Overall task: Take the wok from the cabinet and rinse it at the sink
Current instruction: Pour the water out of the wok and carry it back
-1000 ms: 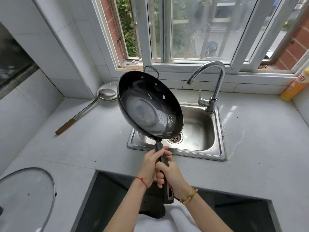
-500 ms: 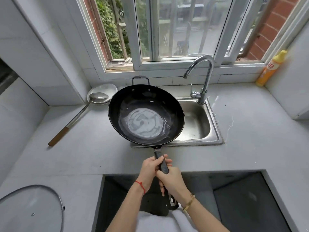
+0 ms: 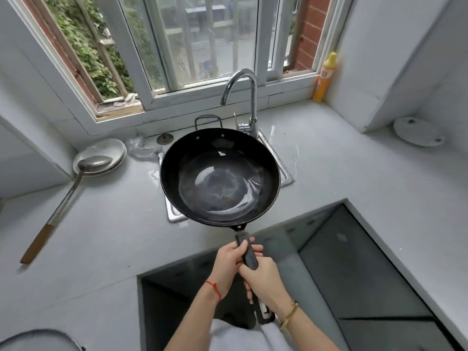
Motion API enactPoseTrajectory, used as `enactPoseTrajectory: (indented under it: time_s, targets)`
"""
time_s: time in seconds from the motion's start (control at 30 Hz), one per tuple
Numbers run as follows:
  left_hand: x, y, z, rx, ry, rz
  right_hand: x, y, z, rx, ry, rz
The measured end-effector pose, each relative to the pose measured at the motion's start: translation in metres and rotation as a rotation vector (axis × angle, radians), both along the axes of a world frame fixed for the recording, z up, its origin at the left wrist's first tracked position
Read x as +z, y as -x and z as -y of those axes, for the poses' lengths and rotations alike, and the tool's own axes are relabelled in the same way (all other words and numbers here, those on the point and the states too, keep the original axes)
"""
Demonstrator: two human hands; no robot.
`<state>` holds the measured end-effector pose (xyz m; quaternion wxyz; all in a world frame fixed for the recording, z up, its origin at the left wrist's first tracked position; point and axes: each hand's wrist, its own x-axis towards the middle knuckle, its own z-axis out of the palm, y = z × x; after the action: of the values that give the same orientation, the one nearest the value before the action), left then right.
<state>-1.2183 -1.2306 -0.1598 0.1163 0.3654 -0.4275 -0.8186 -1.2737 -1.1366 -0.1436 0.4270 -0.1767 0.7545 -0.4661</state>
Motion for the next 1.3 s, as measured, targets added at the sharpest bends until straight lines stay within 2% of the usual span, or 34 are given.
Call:
enactPoseTrajectory:
  time_s: [0.5, 0.7, 0.97, 1.3]
  targets:
    - [0.001, 0.051, -0.078, -0.361, 0.003, 0.012, 0.002, 0.014, -0.089, -0.367, -0.002, 0.042]
    - [0.011, 0.09, -0.127, -0.512, 0.074, 0.016, 0.01, 0.04, -0.14, -0.492, 0.025, 0.011]
    - [0.021, 0.139, -0.194, -0.607, 0.113, -0.059, 0.014, 0.077, -0.201, -0.666, 0.021, -0.071]
    - [0.018, 0.172, -0.24, -0.845, 0.082, -0.059, 0.013, 0.085, -0.24, -0.939, 0.015, -0.042]
